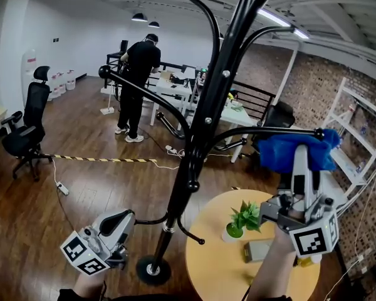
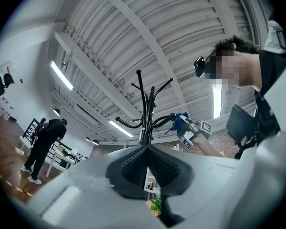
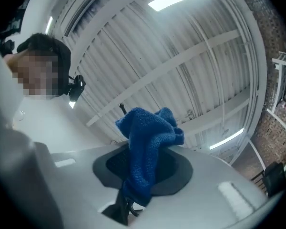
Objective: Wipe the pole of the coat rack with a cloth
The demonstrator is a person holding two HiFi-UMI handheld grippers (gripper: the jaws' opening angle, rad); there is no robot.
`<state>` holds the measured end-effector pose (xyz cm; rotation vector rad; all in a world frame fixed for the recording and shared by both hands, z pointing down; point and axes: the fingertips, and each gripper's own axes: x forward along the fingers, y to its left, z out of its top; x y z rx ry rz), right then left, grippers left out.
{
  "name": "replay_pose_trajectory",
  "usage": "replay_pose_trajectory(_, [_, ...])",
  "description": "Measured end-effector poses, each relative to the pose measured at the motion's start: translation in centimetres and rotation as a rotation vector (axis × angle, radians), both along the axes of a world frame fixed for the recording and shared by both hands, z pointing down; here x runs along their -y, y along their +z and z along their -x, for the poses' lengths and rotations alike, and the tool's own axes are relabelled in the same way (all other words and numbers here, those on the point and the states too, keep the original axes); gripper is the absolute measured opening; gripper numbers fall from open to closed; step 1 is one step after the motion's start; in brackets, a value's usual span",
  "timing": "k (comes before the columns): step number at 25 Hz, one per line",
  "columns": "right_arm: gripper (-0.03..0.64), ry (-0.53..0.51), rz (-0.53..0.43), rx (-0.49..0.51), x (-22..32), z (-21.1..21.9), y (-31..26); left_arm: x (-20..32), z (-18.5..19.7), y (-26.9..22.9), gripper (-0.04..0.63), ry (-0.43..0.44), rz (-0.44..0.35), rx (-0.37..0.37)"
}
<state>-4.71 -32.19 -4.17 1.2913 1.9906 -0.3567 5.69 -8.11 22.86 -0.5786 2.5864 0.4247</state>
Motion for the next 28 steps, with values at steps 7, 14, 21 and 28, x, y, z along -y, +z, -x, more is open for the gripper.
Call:
replay_pose_trajectory(7, [0.091, 0.010, 0.017, -0.003, -1.0, -0.1, 0.2, 0.2, -1.1, 0.2, 0.003, -0.021, -0.006, 0.000])
replay_pose_trajectory(14, [0.091, 0.002, -0.085, -0.031, -5.3, 1.5, 3.0, -1.1, -2.5, 0.6, 0.002, -0.071, -0.025, -0.005])
replay_pose_trajectory(21, [0.089, 0.014, -0.384, -0.070, -13.2, 4.6, 11.9, -2.0, -3.2, 1.7, 0.002, -0.088, -0.046, -0.019])
replay_pose_trajectory(28, [0.084, -0.012, -0.591, -0.258, -13.7, 5.7, 23.2, -2.3, -3.3, 2.6, 0.002, -0.093, -0.065, -0.051])
